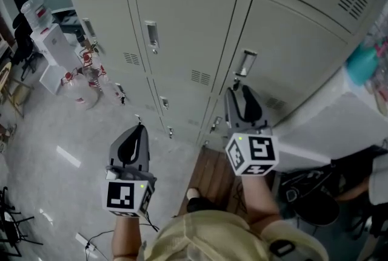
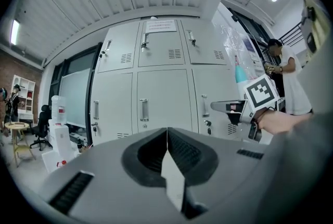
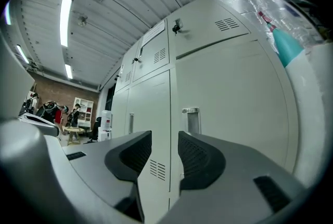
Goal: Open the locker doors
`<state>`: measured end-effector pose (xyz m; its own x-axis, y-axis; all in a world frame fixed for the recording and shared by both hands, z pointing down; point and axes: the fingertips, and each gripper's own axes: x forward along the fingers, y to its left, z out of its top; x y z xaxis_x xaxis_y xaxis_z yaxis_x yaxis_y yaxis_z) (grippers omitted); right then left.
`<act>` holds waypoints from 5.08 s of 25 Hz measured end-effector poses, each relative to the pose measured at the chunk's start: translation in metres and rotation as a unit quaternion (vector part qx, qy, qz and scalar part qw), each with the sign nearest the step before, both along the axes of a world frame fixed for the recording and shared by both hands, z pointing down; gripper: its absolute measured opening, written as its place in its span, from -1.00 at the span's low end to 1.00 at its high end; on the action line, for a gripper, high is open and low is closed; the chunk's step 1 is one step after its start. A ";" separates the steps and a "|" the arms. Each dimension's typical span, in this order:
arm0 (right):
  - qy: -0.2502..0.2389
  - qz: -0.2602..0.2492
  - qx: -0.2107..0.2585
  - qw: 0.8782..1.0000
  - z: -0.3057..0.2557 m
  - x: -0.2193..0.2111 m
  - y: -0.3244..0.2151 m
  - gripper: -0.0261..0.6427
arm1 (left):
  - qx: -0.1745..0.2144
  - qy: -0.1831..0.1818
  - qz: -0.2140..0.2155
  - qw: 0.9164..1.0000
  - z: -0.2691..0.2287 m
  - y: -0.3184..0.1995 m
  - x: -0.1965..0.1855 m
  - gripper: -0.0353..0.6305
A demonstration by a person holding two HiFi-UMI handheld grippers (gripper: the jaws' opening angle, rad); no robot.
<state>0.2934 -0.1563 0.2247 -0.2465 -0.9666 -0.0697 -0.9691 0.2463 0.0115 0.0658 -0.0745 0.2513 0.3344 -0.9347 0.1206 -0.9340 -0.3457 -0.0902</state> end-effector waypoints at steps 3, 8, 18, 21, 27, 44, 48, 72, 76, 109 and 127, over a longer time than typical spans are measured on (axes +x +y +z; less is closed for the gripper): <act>-0.007 0.007 -0.001 1.000 0.005 0.007 -0.019 -0.51 | -0.034 0.002 -0.007 0.999 0.011 -0.011 0.007 -0.92; -0.014 0.023 0.007 1.000 0.005 0.016 -0.045 -0.51 | -0.031 0.006 -0.005 0.999 0.014 -0.028 0.018 -0.92; -0.013 0.042 0.005 0.999 0.005 0.017 -0.077 -0.51 | 0.004 0.002 -0.001 1.000 0.004 -0.048 0.028 -0.92; -0.014 0.052 0.008 0.999 0.003 0.018 -0.082 -0.51 | -0.004 0.004 -0.002 1.000 0.005 -0.048 0.026 -0.92; 0.000 0.076 0.013 0.997 0.001 0.021 -0.090 -0.51 | 0.000 0.018 -0.006 1.000 0.005 -0.047 0.016 -0.92; 0.026 0.070 -0.008 0.997 0.004 0.007 -0.043 -0.51 | -0.001 0.036 0.024 0.999 0.001 -0.021 -0.004 -0.92; 0.033 0.065 -0.015 0.997 0.004 0.006 -0.023 -0.51 | 0.002 0.042 0.045 0.998 0.002 -0.014 0.003 -0.92; 0.028 0.030 -0.073 0.997 0.009 0.037 0.075 -0.58 | 0.012 0.087 0.139 0.986 -0.014 0.038 0.050 -0.92; 0.024 0.035 -0.075 0.996 0.010 0.043 0.088 -0.58 | 0.011 0.089 0.143 0.986 -0.014 0.043 0.051 -0.92; 0.045 0.215 -0.068 0.973 0.012 0.140 0.205 -0.58 | 0.005 0.088 0.248 0.965 -0.005 0.062 0.107 -0.92; 0.057 0.255 -0.030 0.965 -0.018 0.150 0.235 -0.65 | -0.009 0.094 0.251 0.963 0.001 0.058 0.113 -0.92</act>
<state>0.4433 0.0784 0.2065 0.2602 -0.9655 -0.0101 -0.9575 -0.2593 0.1263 0.1790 -0.0166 0.2522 0.7608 -0.6483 0.0292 -0.6484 -0.7577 0.0742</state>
